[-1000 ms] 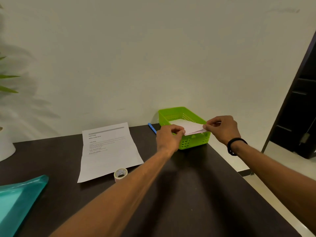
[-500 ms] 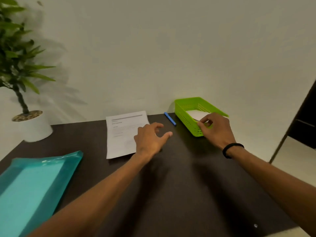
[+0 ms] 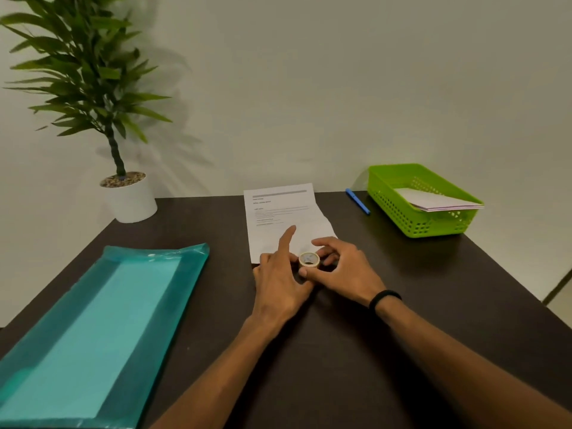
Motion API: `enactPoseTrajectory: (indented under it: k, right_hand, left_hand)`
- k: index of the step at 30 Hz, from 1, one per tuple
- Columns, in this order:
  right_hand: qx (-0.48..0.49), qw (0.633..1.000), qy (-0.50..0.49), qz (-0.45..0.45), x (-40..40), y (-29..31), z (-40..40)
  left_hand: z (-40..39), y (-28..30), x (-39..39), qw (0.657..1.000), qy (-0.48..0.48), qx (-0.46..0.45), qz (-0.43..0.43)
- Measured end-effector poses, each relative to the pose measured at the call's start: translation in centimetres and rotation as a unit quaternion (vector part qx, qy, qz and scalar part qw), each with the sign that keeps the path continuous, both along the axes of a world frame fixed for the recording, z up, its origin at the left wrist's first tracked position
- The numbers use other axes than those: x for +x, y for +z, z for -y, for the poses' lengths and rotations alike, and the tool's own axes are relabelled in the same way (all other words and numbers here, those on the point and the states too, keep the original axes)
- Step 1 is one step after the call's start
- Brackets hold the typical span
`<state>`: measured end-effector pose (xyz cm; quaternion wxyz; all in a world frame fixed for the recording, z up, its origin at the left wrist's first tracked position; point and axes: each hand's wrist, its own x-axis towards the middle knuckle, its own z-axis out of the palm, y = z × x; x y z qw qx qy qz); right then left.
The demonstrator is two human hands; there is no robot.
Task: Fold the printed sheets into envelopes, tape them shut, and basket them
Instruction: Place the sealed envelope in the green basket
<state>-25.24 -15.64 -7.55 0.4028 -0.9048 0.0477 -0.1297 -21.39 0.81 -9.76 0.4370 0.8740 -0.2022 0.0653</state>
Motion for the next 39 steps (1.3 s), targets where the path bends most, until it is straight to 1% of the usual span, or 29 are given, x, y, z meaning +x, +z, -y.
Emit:
enactPoseTrajectory:
  k: [3, 5, 7, 9, 11, 12, 16, 18, 20, 21, 22, 23, 24, 25, 26, 27, 29, 31, 32, 35, 36, 37, 39]
  right_hand:
    - [0.016, 1.000, -0.014, 0.017, 0.3, -0.3, -0.1]
    - [0.010, 1.000, -0.019, 0.020, 0.2, -0.3, 0.0]
    - [-0.016, 0.999, -0.022, 0.022, -0.3, 0.0, 0.5]
    - [-0.062, 0.998, -0.027, 0.018, -0.9, 0.6, 1.3]
    - [-0.110, 0.993, -0.037, 0.017, -1.7, 1.3, 2.6]
    - [-0.128, 0.991, -0.046, 0.021, -2.2, 1.7, 3.4]
    - [-0.157, 0.983, -0.092, 0.027, -3.6, 2.7, 6.8]
    - [-0.164, 0.980, -0.111, 0.017, -4.0, 2.9, 8.2]
    - [-0.166, 0.979, -0.122, 0.005, -4.2, 2.8, 9.0]
    - [-0.164, 0.978, -0.126, 0.003, -4.1, 2.7, 9.1]
    - [-0.161, 0.978, -0.133, 0.011, -3.9, 2.6, 9.1]
    - [-0.164, 0.975, -0.145, 0.033, -3.6, 2.5, 8.9]
    - [-0.168, 0.971, -0.157, 0.067, -3.1, 2.3, 8.5]
    - [-0.164, 0.967, -0.168, 0.100, -2.6, 2.3, 7.8]
    - [-0.145, 0.966, -0.176, 0.122, -1.9, 2.2, 6.9]
    - [-0.117, 0.968, -0.185, 0.122, -1.2, 2.2, 5.9]
    - [-0.064, 0.974, -0.206, 0.072, 0.3, 1.7, 4.0]
    - [-0.014, 0.973, -0.232, 0.004, 2.1, 0.9, 2.9]
    - [0.028, 0.969, -0.244, -0.009, 3.0, 0.7, 2.7]
    - [0.191, 0.946, -0.261, -0.013, 5.2, 0.0, 2.8]
    - [0.232, 0.938, -0.259, -0.016, 5.6, -0.2, 3.0]
    - [0.256, 0.932, -0.256, -0.015, 6.0, -0.6, 3.2]
    - [0.274, 0.929, -0.248, -0.008, 6.1, -1.2, 3.6]
  left_hand:
    - [-0.1, -0.3, 0.0, 0.999, -0.037, -0.025, -0.010]
    - [-0.2, -0.5, 0.0, 0.998, -0.060, -0.031, -0.007]
    - [-0.2, -0.5, -0.2, 0.997, -0.074, -0.023, -0.001]
    - [-0.2, -0.3, -0.3, 0.997, -0.072, -0.009, -0.004]
    - [-0.1, -0.2, -0.4, 0.998, -0.058, 0.007, 0.007]
    - [-0.1, -0.3, -0.5, 0.998, -0.046, 0.019, 0.027]
    - [-0.1, -0.3, -0.9, 0.986, 0.019, 0.095, 0.136]
    - [0.1, -0.3, -0.5, 0.979, 0.048, 0.134, 0.143]
    - [0.0, -0.3, 0.3, 0.977, 0.074, 0.138, 0.144]
    - [-0.1, -0.2, 0.8, 0.979, 0.086, 0.117, 0.141]
    - [-0.3, 0.1, 1.3, 0.984, 0.099, 0.076, 0.128]
    - [-0.5, 0.7, 1.8, 0.988, 0.115, 0.021, 0.097]
    - [-0.8, 1.3, 2.4, 0.989, 0.135, -0.043, 0.046]
    - [-1.0, 2.0, 3.0, 0.982, 0.159, -0.104, -0.015]
    - [-1.2, 2.6, 3.8, 0.967, 0.188, -0.156, -0.071]
    - [-1.4, 3.1, 4.6, 0.949, 0.216, -0.196, -0.119]
    - [-1.6, 3.5, 5.9, 0.916, 0.249, -0.256, -0.182]
    - [-1.7, 3.5, 6.9, 0.900, 0.248, -0.295, -0.205]
    - [-1.7, 3.3, 7.5, 0.893, 0.244, -0.313, -0.211]
    - [-2.0, 2.7, 8.8, 0.863, 0.228, -0.386, -0.234]
    - [-2.1, 2.5, 9.2, 0.853, 0.220, -0.408, -0.241]
    - [-2.3, 2.2, 9.6, 0.843, 0.213, -0.426, -0.249]
    - [-2.6, 1.7, 10.2, 0.834, 0.203, -0.443, -0.257]
